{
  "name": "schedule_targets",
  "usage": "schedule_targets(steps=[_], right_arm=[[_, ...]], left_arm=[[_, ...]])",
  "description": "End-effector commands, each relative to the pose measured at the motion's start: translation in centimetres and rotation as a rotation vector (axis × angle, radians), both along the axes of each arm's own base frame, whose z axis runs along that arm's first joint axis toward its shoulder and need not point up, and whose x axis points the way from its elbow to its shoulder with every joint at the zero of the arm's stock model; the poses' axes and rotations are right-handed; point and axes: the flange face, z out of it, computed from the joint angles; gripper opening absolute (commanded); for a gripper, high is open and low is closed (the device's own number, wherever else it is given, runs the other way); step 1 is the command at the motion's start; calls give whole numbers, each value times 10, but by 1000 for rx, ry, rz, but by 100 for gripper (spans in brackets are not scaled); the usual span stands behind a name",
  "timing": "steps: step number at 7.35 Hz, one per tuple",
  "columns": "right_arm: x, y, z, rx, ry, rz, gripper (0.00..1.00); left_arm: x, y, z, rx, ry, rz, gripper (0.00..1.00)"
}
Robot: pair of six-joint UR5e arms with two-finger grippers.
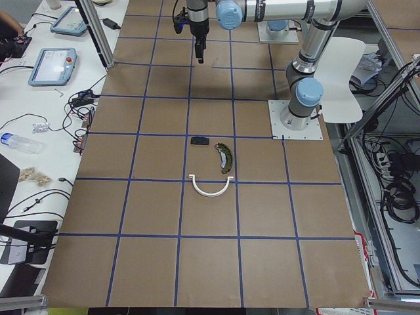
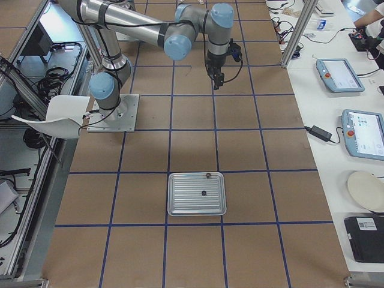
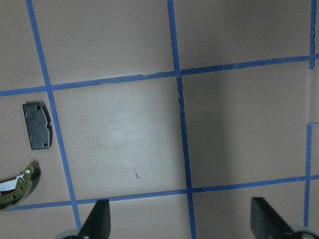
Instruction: Place bearing gear from tray to pile
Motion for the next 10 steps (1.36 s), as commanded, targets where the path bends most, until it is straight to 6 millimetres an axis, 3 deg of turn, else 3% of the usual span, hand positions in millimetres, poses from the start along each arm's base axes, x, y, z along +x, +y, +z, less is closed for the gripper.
schedule_targets(steps=[1,2,3,5,6,8,10], right_arm=[[-138,19,-66,27,-19,-21,100],[-201,26,-104,41,-32,-34,100],[-231,16,-131,-11,28,8,100],[-302,30,-180,-8,26,-18,100],[-322,29,-182,-9,37,2,100],[-344,32,-212,4,19,10,100],[-354,36,-222,3,21,11,100]], left_arm=[[0,1,-2,1,0,0,100],[0,1,-2,1,0,0,100],[0,0,-3,-2,0,0,100],[0,1,-2,-4,0,0,100],[0,1,-2,-6,0,0,100],[0,0,-3,-2,0,0,100],[0,0,-3,-3,1,0,100]])
